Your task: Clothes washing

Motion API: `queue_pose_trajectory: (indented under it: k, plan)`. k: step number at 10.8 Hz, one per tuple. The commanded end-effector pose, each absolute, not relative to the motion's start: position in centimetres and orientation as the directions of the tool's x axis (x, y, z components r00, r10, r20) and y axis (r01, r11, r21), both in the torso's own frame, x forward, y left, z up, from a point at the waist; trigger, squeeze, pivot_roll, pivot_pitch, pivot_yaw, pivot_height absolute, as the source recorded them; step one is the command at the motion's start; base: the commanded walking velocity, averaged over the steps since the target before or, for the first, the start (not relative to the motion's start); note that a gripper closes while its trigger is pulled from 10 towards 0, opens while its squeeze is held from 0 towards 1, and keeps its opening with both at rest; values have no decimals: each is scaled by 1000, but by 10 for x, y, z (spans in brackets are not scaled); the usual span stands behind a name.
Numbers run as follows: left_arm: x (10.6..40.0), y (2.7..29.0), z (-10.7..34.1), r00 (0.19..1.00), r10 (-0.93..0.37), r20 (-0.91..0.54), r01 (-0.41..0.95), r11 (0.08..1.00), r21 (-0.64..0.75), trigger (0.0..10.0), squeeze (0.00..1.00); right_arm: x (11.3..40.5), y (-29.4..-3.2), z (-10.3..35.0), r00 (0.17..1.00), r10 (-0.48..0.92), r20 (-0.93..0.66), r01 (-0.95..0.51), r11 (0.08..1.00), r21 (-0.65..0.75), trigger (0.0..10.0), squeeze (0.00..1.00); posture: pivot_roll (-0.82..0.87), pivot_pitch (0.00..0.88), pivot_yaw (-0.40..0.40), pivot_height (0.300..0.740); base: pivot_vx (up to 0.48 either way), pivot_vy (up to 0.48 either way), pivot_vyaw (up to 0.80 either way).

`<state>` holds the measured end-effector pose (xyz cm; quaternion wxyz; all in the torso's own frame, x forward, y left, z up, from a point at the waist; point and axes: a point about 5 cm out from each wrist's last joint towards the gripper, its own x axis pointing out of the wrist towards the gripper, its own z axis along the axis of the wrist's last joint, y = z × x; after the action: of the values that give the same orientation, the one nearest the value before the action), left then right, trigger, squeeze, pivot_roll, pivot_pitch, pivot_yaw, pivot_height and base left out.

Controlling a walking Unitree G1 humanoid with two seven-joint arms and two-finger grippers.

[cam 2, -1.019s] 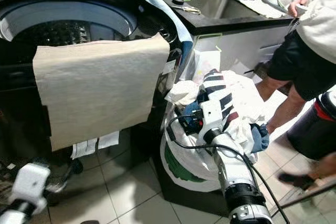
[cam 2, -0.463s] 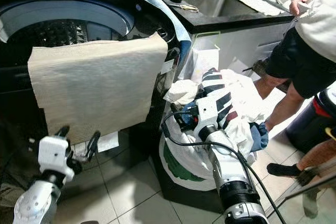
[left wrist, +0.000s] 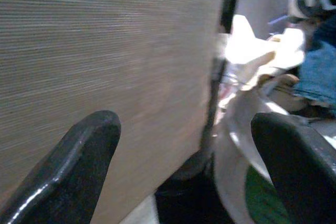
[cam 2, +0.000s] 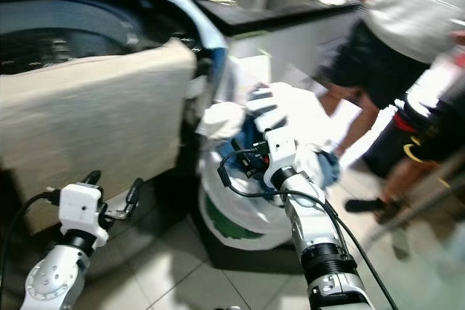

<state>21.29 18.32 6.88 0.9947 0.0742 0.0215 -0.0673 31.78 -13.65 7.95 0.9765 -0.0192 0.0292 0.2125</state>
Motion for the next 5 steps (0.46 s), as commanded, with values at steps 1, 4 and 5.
queue_pose_trajectory:
  k: [1, 4, 5]
  plan:
    - [216, 178, 72, 991, -128, -42, 133, 981, 143, 10000, 0, 321, -145, 84, 915, 399, -52, -402, 914, -62, 10000, 0, 212, 0, -168, 740, 0, 0, 0]
    - [216, 177, 69, 994, -97, -51, 103, 986, 129, 10000, 0, 326, -147, 90, 910, 412, -44, -414, 907, -82, 10000, 0, 208, 0, -186, 740, 0, 0, 0]
    - [216, 176, 69, 995, -92, -49, 98, 987, 126, 10000, 0, 327, -147, 92, 910, 413, -37, -415, 907, -79, 10000, 0, 206, 0, -189, 740, 0, 0, 0]
